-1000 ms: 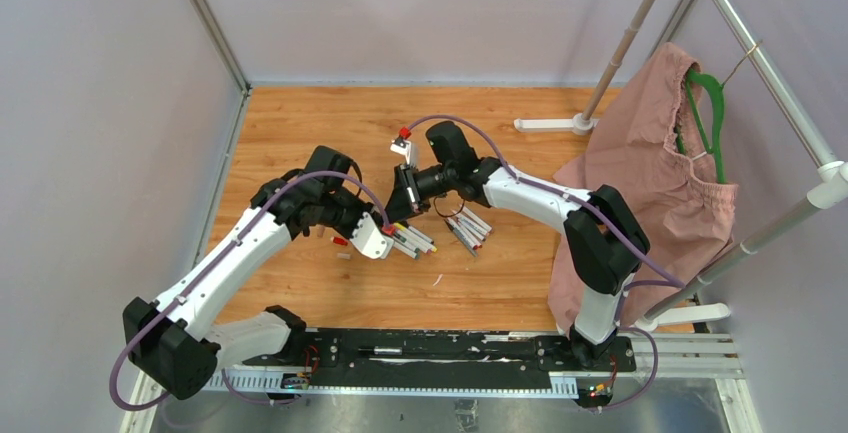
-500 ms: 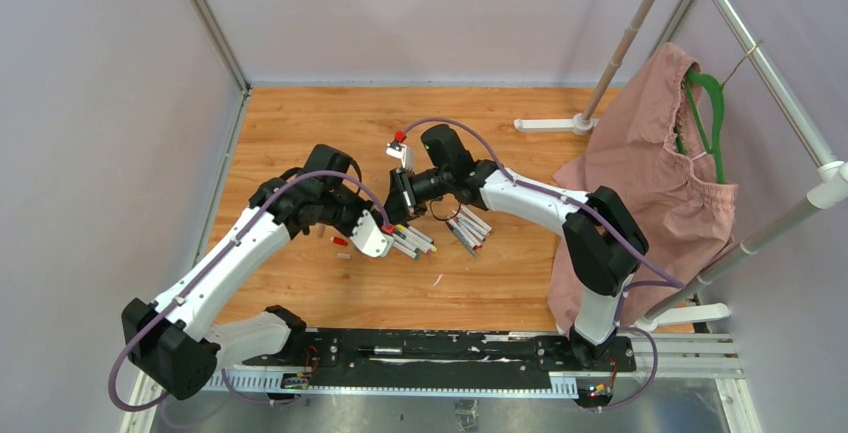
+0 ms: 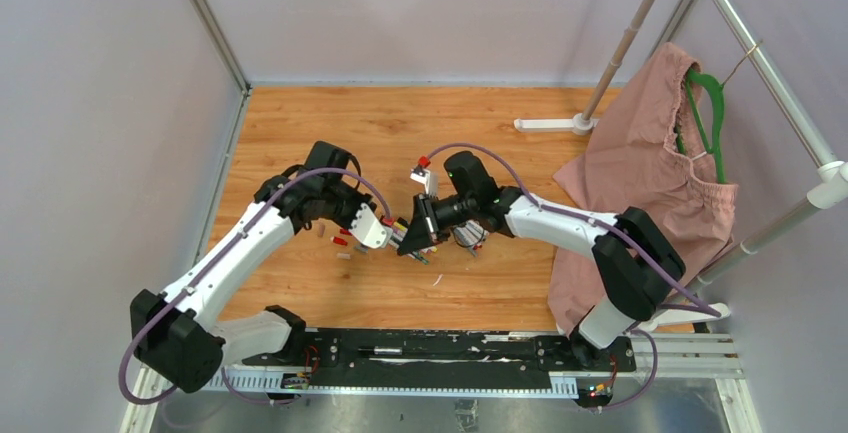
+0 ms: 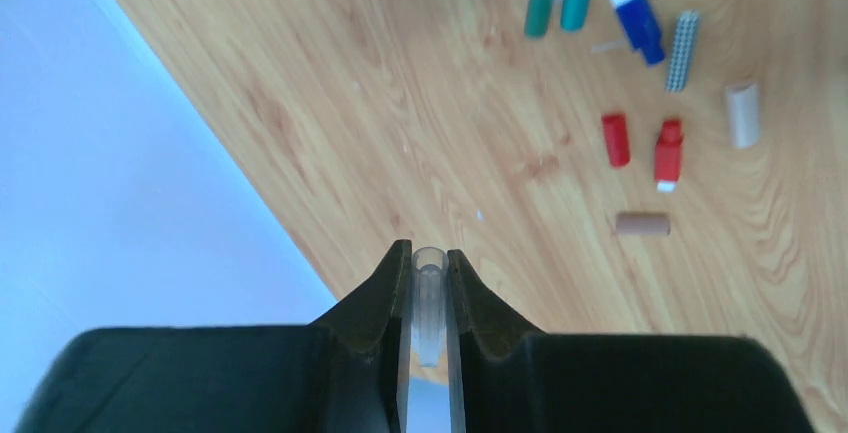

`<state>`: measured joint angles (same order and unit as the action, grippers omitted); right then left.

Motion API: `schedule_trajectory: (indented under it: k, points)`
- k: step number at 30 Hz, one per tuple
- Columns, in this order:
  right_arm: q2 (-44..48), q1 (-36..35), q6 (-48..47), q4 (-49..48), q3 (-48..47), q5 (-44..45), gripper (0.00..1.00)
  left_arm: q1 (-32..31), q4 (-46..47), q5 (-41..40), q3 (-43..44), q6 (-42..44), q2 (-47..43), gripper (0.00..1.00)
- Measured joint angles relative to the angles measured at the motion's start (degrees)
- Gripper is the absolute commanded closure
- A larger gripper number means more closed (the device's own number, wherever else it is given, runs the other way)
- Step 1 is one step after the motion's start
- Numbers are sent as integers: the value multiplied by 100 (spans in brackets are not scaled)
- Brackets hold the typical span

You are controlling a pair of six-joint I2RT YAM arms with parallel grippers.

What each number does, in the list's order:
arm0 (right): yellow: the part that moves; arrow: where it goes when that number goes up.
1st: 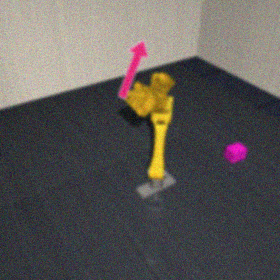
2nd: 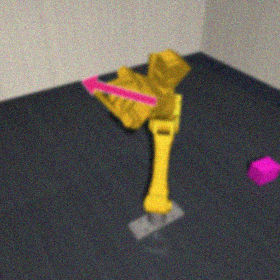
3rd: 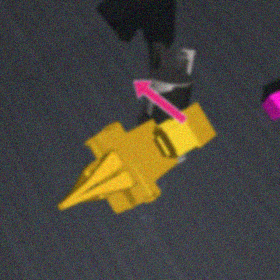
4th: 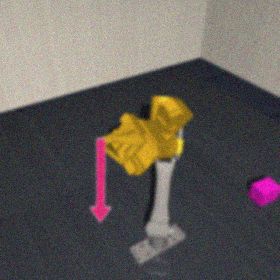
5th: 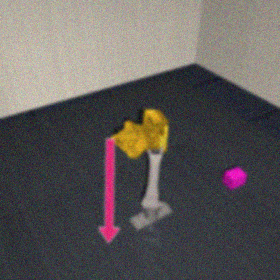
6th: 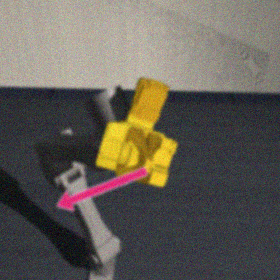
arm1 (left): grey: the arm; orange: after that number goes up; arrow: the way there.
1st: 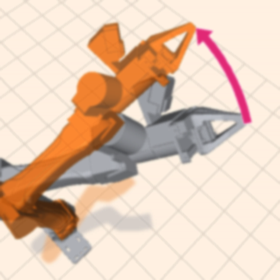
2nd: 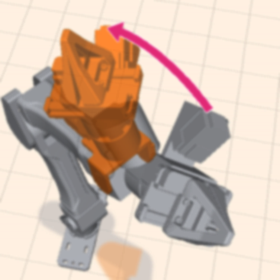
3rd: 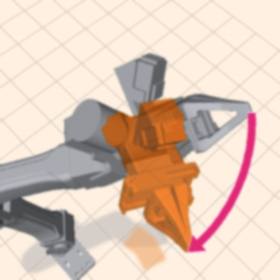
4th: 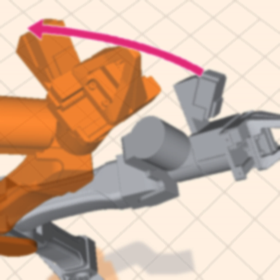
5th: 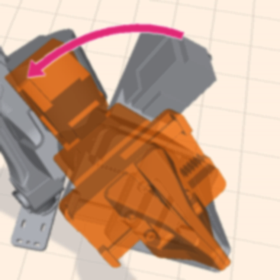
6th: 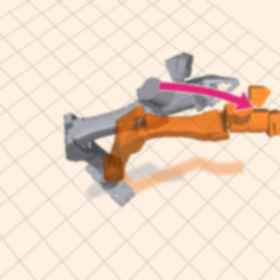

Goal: Open the pen caps

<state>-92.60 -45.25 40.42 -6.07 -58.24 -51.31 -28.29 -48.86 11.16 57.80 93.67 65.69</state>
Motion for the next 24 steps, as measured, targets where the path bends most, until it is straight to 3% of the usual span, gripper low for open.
schedule_trajectory:
  k: [9, 14, 18, 24]
  points:
    - [442, 35, -452, 1047, 439, 229, 100, 275, 212, -498, 0, -90, 330, 100]
    - [595, 79, -1515, 2015, 4, 1770, 97, 271, 203, -472, 4, -546, 608, 100]
    - [595, 90, -2157, 2118, -4, 3073, 95, 271, 199, -450, 4, -966, 1043, 100]
    - [-2, 92, -2656, 2017, 13, 4109, 94, 273, 205, -260, 4, -1447, 1556, 100]
